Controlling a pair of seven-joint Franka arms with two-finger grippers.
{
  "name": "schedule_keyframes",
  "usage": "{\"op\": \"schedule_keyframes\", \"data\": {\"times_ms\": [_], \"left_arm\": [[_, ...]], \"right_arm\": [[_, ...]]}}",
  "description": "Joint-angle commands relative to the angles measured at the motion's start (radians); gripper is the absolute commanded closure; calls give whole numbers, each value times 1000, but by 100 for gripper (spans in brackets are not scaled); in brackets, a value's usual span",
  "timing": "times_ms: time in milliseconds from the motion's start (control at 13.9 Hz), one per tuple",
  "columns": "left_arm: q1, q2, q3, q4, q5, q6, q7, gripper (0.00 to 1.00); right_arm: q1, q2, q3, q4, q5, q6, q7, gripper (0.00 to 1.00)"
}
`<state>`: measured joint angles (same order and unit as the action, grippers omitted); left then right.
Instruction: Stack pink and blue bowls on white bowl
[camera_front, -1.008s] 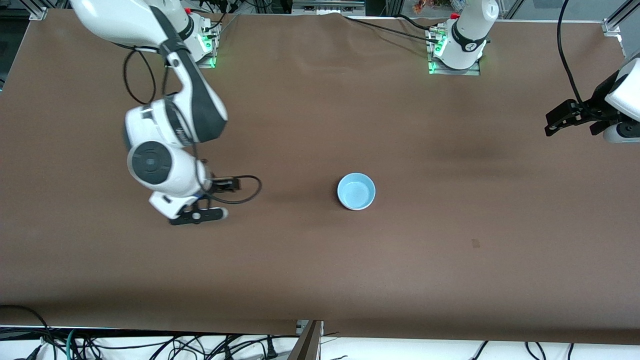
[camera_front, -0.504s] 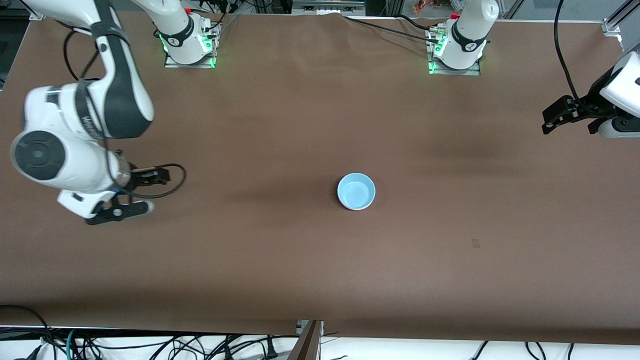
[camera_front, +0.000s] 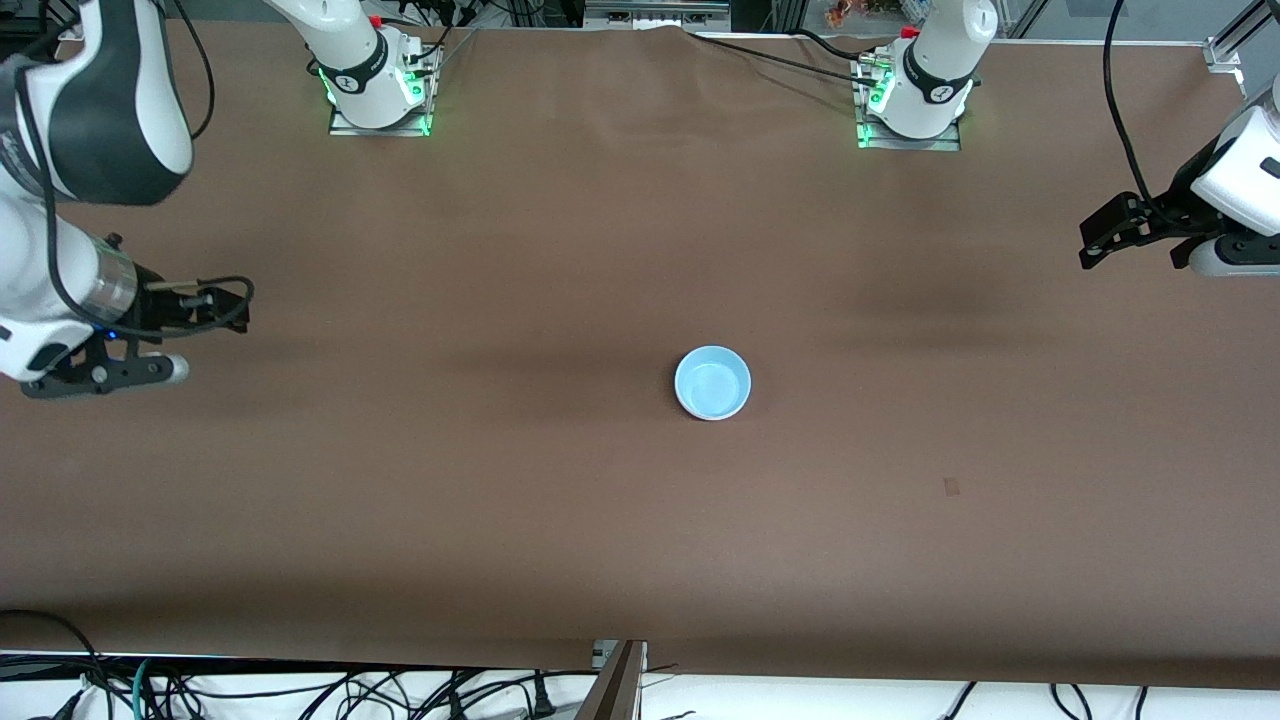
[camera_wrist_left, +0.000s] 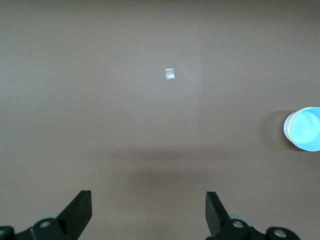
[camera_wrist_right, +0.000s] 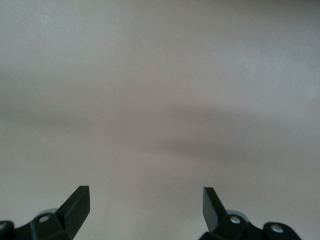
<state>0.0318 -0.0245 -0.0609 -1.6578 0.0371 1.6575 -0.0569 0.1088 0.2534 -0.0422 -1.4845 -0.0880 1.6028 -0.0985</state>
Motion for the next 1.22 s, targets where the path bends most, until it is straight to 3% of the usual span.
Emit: {"op": "schedule_keyframes", "data": {"times_ms": [0, 360, 720, 1153], "left_arm": [[-1, 37, -8, 53, 18, 2, 14, 0], [-1, 35, -25, 65, 6, 5, 17, 0], [-6, 66, -43, 72, 17, 30, 15, 0], [-1, 61, -65, 93, 9, 22, 3, 0]], "right_arm": [[-23, -101, 15, -88, 2, -13, -20, 0], [-40, -204, 25, -88, 5, -81, -78, 0], [-58, -220, 28, -83, 13, -116, -184, 0], [-58, -220, 28, -62, 17, -172, -53, 0]]}}
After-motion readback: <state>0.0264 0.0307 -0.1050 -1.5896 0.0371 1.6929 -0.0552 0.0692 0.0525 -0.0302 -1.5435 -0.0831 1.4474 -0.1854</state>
